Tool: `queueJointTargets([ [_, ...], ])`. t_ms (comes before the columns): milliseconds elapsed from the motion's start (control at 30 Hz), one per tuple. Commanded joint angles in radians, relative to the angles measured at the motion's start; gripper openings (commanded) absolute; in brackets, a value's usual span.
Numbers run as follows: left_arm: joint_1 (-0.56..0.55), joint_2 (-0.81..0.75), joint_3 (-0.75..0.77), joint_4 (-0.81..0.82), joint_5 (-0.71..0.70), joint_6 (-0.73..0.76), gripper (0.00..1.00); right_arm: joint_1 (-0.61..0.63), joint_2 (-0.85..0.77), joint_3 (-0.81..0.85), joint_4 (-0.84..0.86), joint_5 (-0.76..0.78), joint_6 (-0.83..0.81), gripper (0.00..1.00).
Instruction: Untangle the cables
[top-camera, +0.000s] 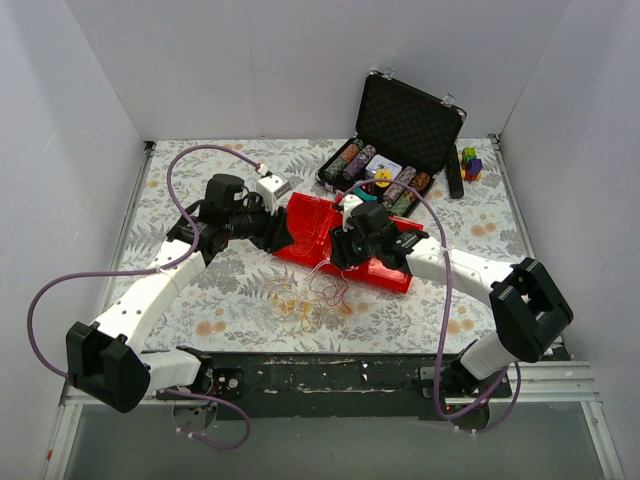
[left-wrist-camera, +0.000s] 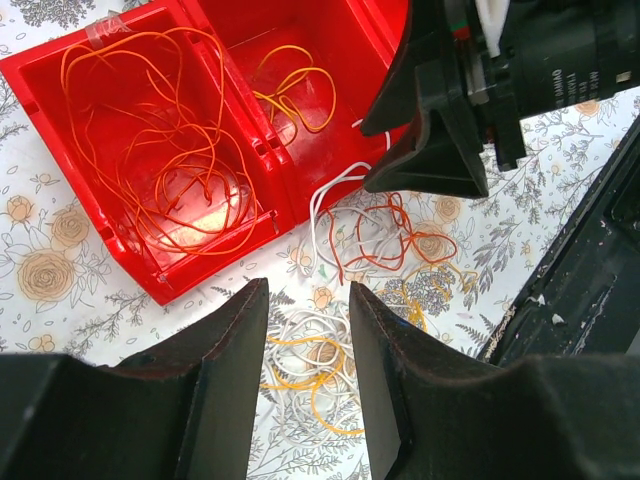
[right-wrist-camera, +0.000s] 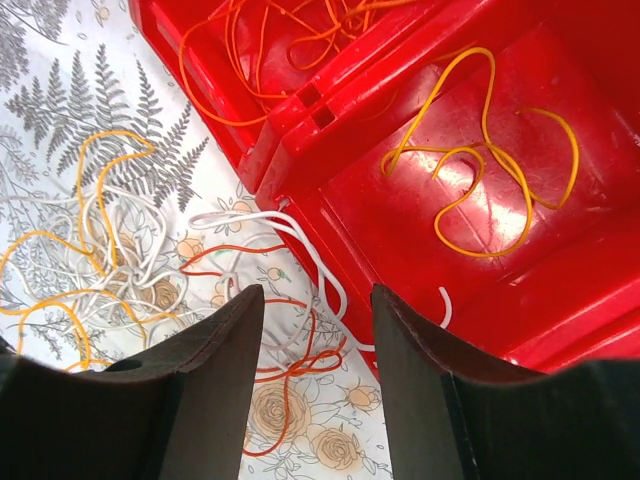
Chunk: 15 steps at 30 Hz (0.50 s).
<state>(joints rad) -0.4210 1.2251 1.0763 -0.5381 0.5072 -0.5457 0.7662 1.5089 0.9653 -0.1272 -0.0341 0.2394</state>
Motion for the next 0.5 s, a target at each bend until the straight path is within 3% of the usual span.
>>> queueJointTargets([
  [0, 0.002, -0.018, 0.045, 0.006, 0.014, 0.016, 0.38, 0.002, 0.049, 0.029, 0.018, -0.024, -0.022, 0.56],
  [267, 0.002, -0.015, 0.056, -0.008, 0.022, 0.030, 0.39, 0.001, 0.082, 0.012, 0.043, -0.061, -0.017, 0.54],
  [467, 0.002, -0.012, 0.057, 0.001, 0.016, 0.032, 0.39, 0.002, 0.093, 0.004, 0.046, -0.055, -0.015, 0.43],
])
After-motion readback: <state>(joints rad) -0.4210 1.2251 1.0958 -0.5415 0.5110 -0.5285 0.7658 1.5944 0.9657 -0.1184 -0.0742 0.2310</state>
